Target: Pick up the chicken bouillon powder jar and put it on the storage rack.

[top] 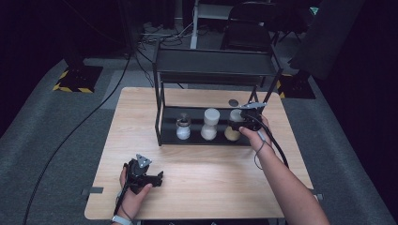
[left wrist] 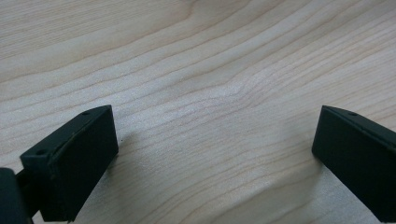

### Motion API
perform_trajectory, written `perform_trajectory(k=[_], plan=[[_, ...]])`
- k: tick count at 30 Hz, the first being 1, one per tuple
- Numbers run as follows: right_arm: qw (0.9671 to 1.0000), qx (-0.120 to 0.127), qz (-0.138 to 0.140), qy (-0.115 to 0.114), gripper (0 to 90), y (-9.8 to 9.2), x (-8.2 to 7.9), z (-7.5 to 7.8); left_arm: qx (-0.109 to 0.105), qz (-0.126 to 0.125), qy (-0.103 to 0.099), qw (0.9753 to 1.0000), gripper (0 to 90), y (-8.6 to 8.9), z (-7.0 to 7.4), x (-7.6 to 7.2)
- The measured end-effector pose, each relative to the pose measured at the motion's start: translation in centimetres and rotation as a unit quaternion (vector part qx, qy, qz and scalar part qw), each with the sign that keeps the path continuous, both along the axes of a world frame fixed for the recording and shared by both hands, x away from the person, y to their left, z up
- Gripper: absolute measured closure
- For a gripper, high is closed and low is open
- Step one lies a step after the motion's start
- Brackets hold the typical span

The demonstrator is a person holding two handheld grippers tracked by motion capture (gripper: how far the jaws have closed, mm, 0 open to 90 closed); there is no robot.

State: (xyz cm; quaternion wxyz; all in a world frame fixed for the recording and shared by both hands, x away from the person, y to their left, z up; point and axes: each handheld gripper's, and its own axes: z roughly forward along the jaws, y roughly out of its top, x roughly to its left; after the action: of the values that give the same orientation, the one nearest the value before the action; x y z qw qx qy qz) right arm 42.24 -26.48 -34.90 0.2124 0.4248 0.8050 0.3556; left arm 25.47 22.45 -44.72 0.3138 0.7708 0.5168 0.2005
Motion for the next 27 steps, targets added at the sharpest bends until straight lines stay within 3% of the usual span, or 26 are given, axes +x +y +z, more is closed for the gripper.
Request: perform_trajectory(k=[7, 11, 14, 20, 23, 27], plan=[[1.0000, 0.002, 0.001, -0.003, 32.4, -0.2, -0.2, -0.2, 0.000, 0.000, 0.000, 1.0000, 0.3, 0.0, 0.0, 0.0], [1.0000, 0.007, 0.000, -0.003, 17.3, -0.3, -0.1, 0.3, 0.000, 0.000, 0.000, 1.0000, 0.3, 0.0, 0.0, 0.0], [0.9999, 0.012, 0.000, -0.002, 10.8, -0.6, -0.4, 0.9, 0.000, 0.000, 0.000, 1.0000, 0.3, 0.0, 0.0, 0.0], [0.9997, 0.012, 0.004, -0.019, 7.1, -1.6, -2.2, 2.4, 0.000, 0.000, 0.000, 1.0000, 0.3, 0.0, 0.0, 0.0], [0.9994, 0.006, 0.003, -0.034, 6.7, -2.0, -3.6, 3.2, -0.001, 0.000, 0.001, 1.0000, 0.3, 0.0, 0.0, 0.0], [0.9988, 0.016, 0.006, -0.046, 6.7, -2.8, -5.5, 3.9, -0.002, 0.002, 0.000, 1.0000, 0.5, 0.0, 0.0, -0.1]])
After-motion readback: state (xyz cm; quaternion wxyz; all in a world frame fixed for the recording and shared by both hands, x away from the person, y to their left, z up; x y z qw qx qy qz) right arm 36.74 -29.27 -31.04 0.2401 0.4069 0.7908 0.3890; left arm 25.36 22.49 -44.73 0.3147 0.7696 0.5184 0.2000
